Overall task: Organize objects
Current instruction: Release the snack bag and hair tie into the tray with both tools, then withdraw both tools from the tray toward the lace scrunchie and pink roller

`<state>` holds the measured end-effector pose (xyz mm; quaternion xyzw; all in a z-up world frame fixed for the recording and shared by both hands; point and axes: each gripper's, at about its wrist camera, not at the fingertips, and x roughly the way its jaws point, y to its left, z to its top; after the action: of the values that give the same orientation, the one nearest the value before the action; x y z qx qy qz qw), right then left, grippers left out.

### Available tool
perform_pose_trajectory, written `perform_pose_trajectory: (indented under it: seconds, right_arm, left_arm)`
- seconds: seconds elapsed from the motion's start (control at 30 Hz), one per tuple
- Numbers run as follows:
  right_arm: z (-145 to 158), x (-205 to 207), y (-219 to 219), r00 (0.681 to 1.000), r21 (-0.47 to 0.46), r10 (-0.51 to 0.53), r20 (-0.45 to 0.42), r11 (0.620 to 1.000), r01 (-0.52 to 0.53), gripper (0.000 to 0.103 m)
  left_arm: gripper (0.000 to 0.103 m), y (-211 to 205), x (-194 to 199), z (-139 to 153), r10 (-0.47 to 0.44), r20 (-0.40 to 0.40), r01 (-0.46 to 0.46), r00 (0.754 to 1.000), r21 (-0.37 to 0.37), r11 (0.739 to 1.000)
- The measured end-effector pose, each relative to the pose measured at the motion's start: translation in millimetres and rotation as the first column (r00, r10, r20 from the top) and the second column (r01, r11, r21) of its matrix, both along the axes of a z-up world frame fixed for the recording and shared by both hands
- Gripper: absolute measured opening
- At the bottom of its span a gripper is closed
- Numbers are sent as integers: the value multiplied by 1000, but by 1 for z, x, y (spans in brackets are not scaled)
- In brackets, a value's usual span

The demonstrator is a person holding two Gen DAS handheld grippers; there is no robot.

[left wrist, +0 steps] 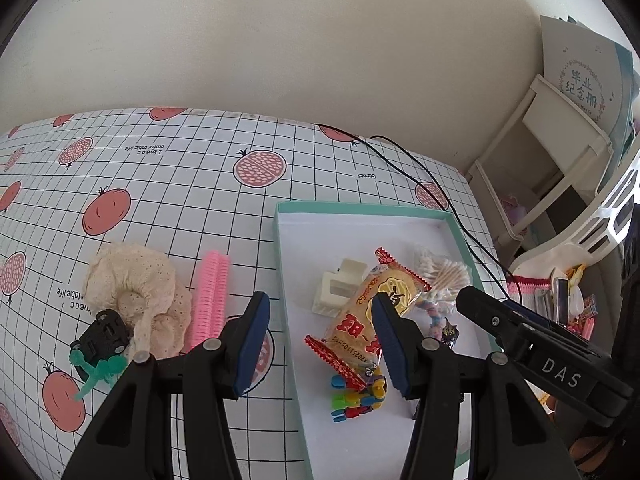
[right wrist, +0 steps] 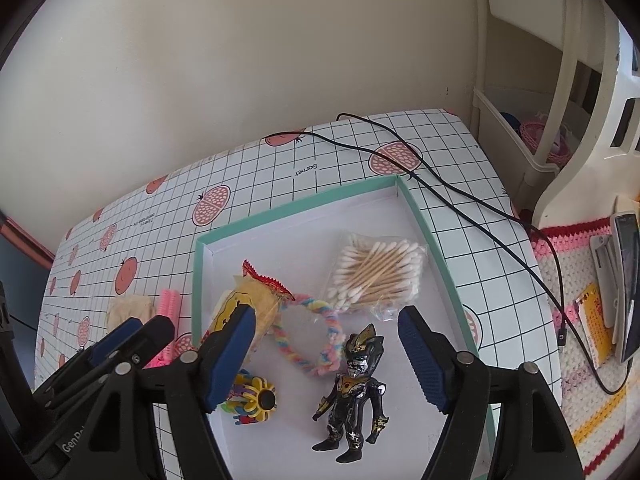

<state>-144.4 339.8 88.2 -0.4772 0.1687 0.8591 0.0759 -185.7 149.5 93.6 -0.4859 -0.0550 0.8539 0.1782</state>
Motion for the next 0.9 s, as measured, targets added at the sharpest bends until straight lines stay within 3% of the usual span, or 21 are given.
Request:
perform_pose_trajectory:
  seconds: [0.17, 0.23, 0.3, 0.43, 0.53, 0.6, 0.7, 0.8, 0.9]
  right_arm:
    - [-1, -1, -4, 1000, 10, 16, 7, 1000, -16, 77]
    - [-1, -1, -7, 1000, 22, 28, 4, 999, -28, 84]
    - [-1, -2, -10, 999, 36, 36, 3, 999, -36, 96]
    - [-1, -3, -14, 999, 45, 53, 0, 998, -53, 101]
    - [-1, -4, -16, 998, 45, 58, 1, 997, -58, 102]
    - [-2, -5, -17, 998, 49, 61, 3, 997, -61, 103]
    - [-3, -5, -19, 998, 53, 65, 5, 996, -65, 103]
    - [-3, -5, -20, 997, 59, 72, 6, 996, -72, 103]
    - [-3, -6, -22, 997, 64, 75, 9, 995, -76, 103]
  left_arm:
    - [56, -6, -2, 1, 32, -2, -32, 999, -12, 999]
    - [66, -10, -3, 0, 54, 2, -54, 999, -19, 998]
    - [67, -15, -4, -1, 80, 2, -80, 997, -34, 996]
    - [73, -28, -8, -4, 141, 4, -140, 990, -58, 988]
    - [75, -38, -11, -7, 181, 14, -180, 983, -64, 982]
    - [84, -43, -12, -8, 202, 14, -201, 979, -70, 977]
    - [85, -49, -12, -8, 227, 4, -226, 974, -79, 971]
    - [99, -52, -11, -7, 246, -13, -246, 969, -95, 965]
    - [99, -54, -13, -8, 253, -11, -253, 967, -93, 963]
